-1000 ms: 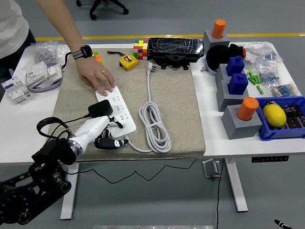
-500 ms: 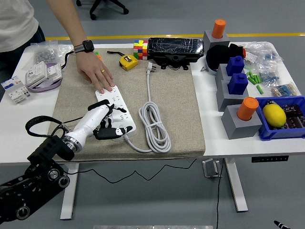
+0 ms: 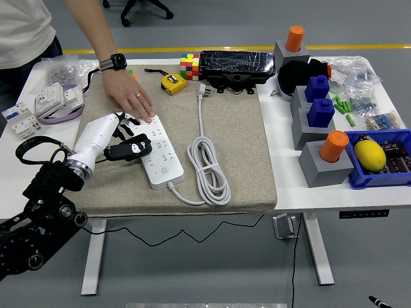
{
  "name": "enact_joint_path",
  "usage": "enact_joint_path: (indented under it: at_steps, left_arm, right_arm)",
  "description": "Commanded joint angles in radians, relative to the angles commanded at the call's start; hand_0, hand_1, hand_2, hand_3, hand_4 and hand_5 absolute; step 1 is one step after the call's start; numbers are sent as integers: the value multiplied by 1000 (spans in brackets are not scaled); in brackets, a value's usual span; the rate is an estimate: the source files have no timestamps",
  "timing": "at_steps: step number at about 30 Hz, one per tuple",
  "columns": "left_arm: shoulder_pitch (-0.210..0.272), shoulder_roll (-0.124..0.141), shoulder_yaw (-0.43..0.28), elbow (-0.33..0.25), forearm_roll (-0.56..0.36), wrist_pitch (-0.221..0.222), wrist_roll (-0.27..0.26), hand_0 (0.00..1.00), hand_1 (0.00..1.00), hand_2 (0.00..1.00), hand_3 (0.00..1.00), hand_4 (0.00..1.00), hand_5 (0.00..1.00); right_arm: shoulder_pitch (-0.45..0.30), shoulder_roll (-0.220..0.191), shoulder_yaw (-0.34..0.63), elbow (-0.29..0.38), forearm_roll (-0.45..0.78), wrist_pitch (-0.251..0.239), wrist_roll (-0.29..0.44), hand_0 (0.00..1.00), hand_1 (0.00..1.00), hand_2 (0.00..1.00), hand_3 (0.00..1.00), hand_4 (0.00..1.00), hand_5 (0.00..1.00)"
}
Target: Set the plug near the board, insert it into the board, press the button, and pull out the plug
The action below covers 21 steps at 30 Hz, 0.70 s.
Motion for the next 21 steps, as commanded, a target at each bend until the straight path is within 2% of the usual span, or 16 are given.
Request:
enact_joint_path:
  at_steps: [9,10,11,16,17,21]
  left_arm:
    - [-18,-15,18,61,18,-50,41,730,741,693,707,893,399]
    - [-19,-16,21,63,18,-52,42,730,741,693,707,893,399]
    - [-22,-16,27,67,15,-55,42,705,702,653,684,893,374]
    - [-34,-22,45,83,6,-43,29,705,702,653,684,893,374]
    - [-36,-25,47,85,6,-42,28,558,600,547,585,794,260]
    - [-49,-34,61,100,7,-36,31,558,600,547,585,794,260]
  right_arm:
    - [1,0,-1,1,1,1,0,650,646,645,567,993,561]
    - [1,1,-1,1,1,1,0,650,646,645,567,993,561]
    - [1,0,-1,1,1,1,0,650,646,645,567,993,561]
    - [1,0,0,1,1,0,0,650,646,645,567,993,561]
    - [2,0,-1,1,2,0,0,651,647,645,567,993,561]
    - [2,0,-3,1,3,0,0,651,647,645,567,993,561]
